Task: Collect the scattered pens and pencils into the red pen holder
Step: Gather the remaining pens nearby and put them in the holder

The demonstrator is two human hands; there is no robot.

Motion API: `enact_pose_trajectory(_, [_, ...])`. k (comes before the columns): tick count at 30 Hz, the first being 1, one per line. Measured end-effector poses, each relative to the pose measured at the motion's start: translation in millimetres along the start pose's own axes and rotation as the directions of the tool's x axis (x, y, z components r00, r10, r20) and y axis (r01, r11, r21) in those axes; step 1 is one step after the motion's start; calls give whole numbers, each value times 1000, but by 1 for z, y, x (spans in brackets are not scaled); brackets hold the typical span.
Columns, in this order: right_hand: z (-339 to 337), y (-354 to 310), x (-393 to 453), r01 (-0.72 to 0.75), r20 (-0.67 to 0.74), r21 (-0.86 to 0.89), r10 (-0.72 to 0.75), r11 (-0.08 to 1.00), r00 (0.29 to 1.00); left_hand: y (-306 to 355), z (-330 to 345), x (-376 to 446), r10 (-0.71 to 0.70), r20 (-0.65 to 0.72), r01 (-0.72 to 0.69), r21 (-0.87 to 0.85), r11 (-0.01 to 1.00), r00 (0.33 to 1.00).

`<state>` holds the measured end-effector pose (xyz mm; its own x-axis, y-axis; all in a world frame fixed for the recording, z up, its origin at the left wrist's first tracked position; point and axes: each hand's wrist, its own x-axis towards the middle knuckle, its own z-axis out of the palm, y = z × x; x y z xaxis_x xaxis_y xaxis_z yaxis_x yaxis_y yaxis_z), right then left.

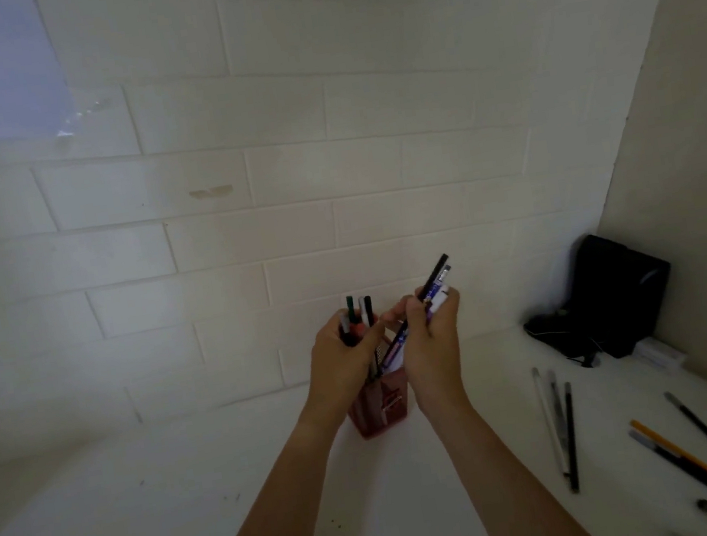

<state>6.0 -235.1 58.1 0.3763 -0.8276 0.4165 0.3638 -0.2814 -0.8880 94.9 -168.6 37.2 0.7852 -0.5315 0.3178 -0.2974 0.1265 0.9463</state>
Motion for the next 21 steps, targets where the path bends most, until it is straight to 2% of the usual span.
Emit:
enact_pose_trajectory(7, [3, -18, 11, 144, -88, 56, -139, 988, 986, -4, -3, 3, 28, -15, -26, 74, 997, 1000])
enact_pose_trajectory(9, [7, -16, 10, 142, -10, -22, -142, 990, 990, -3, -1, 1, 51, -34, -48, 85, 995, 998])
enact_pose_trajectory(13, [13, 3, -4, 66, 110, -176, -47, 982, 993, -3, 2, -3, 104, -47, -97, 125, 987, 993])
enact_pose_trajectory(17, [16, 9, -11, 77, 123, -227, -50, 971, 991, -3, 1, -5, 88, -4, -87, 71, 994, 996])
enact_pose_trajectory(21, [14, 9, -8, 53, 69, -455, -24, 889, 997, -2, 2, -6, 81, 26, -83, 66, 994, 996])
